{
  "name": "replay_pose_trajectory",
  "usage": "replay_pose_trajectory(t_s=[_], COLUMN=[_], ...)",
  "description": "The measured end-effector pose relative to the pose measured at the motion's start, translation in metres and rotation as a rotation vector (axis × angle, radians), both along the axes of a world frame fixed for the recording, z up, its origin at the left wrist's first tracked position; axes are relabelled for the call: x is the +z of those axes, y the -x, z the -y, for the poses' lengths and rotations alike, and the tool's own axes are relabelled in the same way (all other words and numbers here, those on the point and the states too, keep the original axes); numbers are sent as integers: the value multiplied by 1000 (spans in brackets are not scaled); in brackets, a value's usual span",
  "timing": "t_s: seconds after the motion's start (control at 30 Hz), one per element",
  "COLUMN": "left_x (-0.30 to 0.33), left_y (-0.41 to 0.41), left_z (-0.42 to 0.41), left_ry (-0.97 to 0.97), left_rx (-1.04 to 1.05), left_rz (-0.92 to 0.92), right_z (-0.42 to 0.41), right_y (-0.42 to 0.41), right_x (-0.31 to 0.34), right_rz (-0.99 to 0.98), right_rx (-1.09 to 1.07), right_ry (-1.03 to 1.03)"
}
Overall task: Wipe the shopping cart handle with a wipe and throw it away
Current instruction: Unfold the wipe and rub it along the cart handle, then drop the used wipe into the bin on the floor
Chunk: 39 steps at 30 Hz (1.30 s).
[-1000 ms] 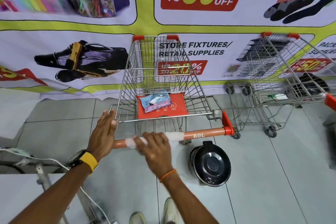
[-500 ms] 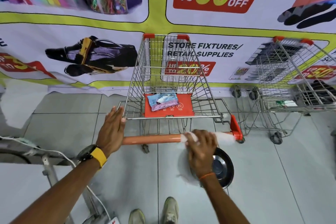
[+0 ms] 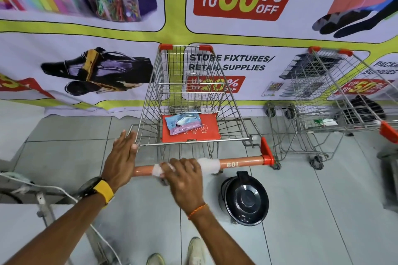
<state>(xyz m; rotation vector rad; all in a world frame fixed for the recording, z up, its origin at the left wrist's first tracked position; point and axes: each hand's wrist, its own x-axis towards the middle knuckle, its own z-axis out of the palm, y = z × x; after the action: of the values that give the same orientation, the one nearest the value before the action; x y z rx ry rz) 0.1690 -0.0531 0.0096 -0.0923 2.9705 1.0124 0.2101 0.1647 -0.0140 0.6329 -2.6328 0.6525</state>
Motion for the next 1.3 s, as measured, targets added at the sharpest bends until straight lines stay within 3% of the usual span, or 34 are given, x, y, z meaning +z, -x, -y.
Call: replay_pose_trajectory(t_s=[0.17,0.3,0.43,0.57,0.63,0.77,0.83,0.93,1.1,1.3], left_x=[5,12,24,42,50,67,71,74,73,70], left_y=[1,2,-1,0,3,12,17,29,51,66], left_z=[2,1,-11,-70,-111,-190,-223,-268,-329,-383], left_ry=[173,418,592,613,589,504,465,443,448,441], left_rx=[-80,-252,-373,-440,-469,-535,-578,-689,-820,-984], left_rz=[-15,-47,-55,-103,-136,-193,-207,-208,-220,-239], right_z=[-108,-173,-220,-275,-301,-332,-349,-369,-372,-379], right_y=[12,14,22,29,29,33,31,13,-15,-26], right_x=[1,16,31,62,79,95,88,72,60,55], right_rz=[13,14,84,76,104,345,583,913,966,819], right_rx=[-72,-85,-80,-238,-403,-727,-877,-929,-958,-946], right_ry=[-47,-72,-232,-326,-215,177,375,630,731,978])
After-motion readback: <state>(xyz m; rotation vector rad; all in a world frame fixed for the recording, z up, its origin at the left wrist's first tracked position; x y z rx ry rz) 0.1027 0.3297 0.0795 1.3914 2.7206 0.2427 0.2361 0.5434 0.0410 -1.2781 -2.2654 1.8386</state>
